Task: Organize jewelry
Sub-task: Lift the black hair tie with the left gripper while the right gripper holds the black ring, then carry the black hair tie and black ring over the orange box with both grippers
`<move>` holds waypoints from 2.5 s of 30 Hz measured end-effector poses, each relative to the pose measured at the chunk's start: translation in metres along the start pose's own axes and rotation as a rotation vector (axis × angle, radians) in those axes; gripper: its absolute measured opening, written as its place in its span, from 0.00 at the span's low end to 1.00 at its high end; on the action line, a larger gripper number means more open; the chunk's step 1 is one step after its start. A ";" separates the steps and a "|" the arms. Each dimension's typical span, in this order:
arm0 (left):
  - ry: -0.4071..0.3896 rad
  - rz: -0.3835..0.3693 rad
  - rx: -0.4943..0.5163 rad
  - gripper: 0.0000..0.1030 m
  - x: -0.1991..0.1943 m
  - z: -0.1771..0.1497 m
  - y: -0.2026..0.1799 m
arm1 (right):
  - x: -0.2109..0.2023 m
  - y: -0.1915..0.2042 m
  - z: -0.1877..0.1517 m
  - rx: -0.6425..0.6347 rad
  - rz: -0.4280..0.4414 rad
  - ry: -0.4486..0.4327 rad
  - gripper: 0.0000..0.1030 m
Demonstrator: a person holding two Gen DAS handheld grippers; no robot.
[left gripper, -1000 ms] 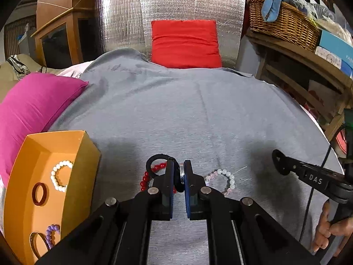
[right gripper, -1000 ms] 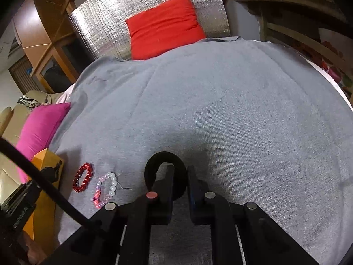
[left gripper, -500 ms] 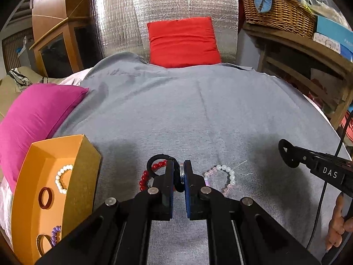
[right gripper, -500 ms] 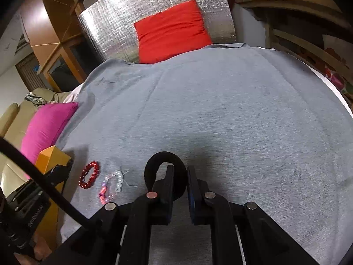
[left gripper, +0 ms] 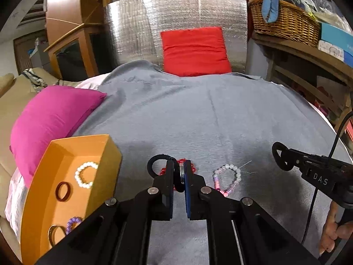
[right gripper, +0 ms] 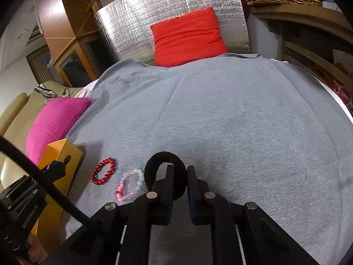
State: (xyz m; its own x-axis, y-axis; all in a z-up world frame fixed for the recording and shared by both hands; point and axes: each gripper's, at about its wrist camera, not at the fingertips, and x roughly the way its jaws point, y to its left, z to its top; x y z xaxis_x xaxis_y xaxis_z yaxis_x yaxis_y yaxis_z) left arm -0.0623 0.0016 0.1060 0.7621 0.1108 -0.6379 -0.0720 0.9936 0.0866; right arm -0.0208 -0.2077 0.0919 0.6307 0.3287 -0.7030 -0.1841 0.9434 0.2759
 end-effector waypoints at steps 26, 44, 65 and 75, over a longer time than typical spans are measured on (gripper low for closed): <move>-0.087 0.129 -0.125 0.08 -0.047 -0.004 0.076 | 0.010 0.072 -0.011 -0.097 0.082 -0.026 0.12; -0.114 0.167 -0.150 0.08 -0.058 -0.008 0.109 | 0.015 0.115 -0.019 -0.122 0.155 -0.021 0.12; -0.103 0.269 -0.315 0.08 -0.087 -0.039 0.205 | -0.010 0.203 -0.042 -0.180 0.433 -0.010 0.12; 0.002 0.255 -0.357 0.08 -0.088 -0.081 0.234 | -0.003 0.268 -0.086 -0.337 0.538 0.088 0.12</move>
State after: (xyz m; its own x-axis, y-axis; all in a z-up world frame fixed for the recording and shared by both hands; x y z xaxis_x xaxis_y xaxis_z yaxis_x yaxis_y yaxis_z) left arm -0.1986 0.2255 0.1204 0.6901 0.3529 -0.6319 -0.4757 0.8791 -0.0286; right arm -0.1364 0.0480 0.1118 0.3226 0.7491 -0.5786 -0.6935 0.6031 0.3941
